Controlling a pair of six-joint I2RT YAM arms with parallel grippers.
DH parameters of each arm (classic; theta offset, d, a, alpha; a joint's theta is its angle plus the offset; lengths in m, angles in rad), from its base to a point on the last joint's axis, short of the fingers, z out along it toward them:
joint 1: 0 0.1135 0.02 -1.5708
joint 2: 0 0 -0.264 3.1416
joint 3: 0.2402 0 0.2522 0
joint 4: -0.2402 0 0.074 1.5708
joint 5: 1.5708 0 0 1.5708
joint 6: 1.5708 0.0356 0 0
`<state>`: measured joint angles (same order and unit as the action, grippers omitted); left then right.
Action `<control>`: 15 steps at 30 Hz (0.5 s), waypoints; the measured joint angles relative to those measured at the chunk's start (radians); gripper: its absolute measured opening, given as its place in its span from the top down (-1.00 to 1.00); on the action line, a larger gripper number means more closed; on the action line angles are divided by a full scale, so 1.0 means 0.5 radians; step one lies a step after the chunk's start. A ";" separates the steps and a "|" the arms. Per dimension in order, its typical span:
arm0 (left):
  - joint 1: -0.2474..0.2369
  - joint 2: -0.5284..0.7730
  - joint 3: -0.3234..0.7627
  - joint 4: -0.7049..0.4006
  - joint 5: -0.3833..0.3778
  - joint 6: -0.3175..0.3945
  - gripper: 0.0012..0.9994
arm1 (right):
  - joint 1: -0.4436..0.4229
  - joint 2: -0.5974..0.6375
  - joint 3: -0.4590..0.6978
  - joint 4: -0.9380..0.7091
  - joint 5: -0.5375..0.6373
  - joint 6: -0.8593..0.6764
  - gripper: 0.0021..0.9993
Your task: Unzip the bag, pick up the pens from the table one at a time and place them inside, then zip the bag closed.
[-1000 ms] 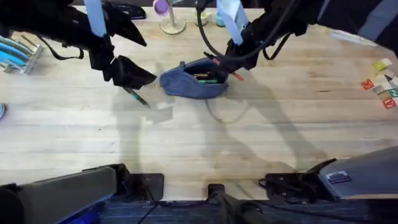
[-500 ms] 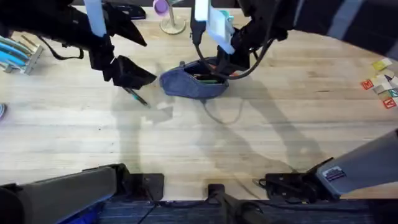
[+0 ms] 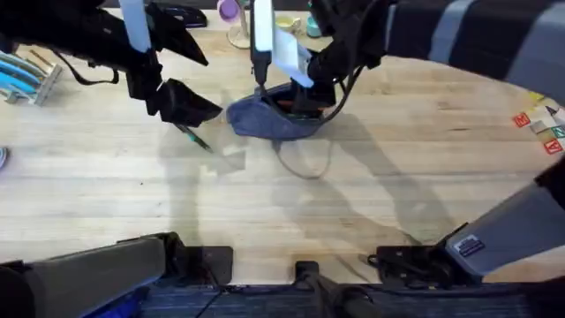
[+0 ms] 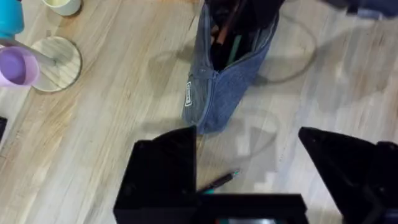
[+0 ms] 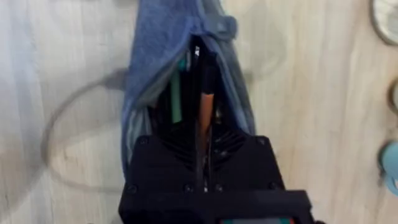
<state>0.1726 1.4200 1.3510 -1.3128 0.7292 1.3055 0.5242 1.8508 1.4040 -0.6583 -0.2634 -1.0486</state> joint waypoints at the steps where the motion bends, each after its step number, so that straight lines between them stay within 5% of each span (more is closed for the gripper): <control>1: 0.000 0.000 0.000 0.000 0.000 0.000 -0.99 | 0.008 0.019 0.000 0.009 0.001 -0.001 0.94; 15: 0.000 0.000 0.000 0.000 0.000 0.000 -0.99 | 0.068 0.073 0.000 0.246 0.000 0.000 0.94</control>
<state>0.1726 1.4200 1.3511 -1.3128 0.7292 1.3056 0.5581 1.8874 1.4040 -0.5355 -0.2633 -1.0485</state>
